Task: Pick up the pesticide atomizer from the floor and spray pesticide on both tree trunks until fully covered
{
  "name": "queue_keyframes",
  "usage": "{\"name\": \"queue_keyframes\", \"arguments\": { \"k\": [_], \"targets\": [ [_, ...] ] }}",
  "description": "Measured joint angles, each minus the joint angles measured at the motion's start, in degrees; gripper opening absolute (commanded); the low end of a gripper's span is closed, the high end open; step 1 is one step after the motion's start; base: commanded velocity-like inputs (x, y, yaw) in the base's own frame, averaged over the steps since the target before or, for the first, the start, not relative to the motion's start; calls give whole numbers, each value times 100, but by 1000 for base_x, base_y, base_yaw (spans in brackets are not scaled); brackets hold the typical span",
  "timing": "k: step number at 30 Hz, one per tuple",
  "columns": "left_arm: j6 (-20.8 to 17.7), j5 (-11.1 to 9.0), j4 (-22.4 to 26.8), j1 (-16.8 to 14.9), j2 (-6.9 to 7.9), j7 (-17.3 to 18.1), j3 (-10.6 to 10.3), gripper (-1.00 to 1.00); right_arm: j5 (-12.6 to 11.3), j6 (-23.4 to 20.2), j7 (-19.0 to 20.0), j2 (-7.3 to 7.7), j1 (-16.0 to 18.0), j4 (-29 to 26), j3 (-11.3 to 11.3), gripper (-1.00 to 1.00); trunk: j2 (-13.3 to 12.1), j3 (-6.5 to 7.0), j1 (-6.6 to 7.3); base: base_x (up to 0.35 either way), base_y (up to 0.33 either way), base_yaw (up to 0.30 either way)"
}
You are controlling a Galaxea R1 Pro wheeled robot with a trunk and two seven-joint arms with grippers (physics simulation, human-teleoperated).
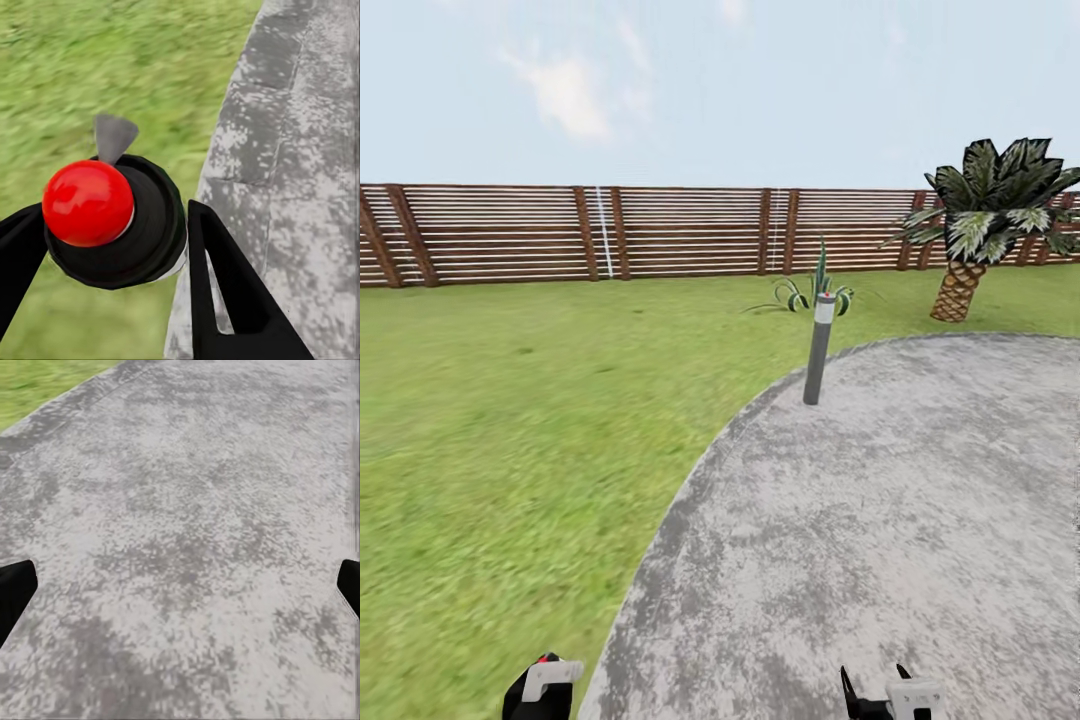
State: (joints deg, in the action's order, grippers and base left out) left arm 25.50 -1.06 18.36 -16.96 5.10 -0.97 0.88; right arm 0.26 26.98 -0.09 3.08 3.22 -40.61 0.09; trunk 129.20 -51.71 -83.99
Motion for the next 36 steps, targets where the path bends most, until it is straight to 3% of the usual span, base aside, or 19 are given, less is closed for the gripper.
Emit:
{"name": "queue_keyframes", "arguments": {
  "k": [27, 36],
  "targets": [
    [23, -8, -63, 0, 0, 0, 0, -100, -17, 0, 0, 0, -3, 1, 0, 100, 0, -180, 0, 340, 0, -211],
    [25, -9, -70, 0, 0, 0, 0, -100, -18, 0, 0, 0, -4, 1, 0, 100, 0, -242, 0, 340, 0, -93]
  ]
}}
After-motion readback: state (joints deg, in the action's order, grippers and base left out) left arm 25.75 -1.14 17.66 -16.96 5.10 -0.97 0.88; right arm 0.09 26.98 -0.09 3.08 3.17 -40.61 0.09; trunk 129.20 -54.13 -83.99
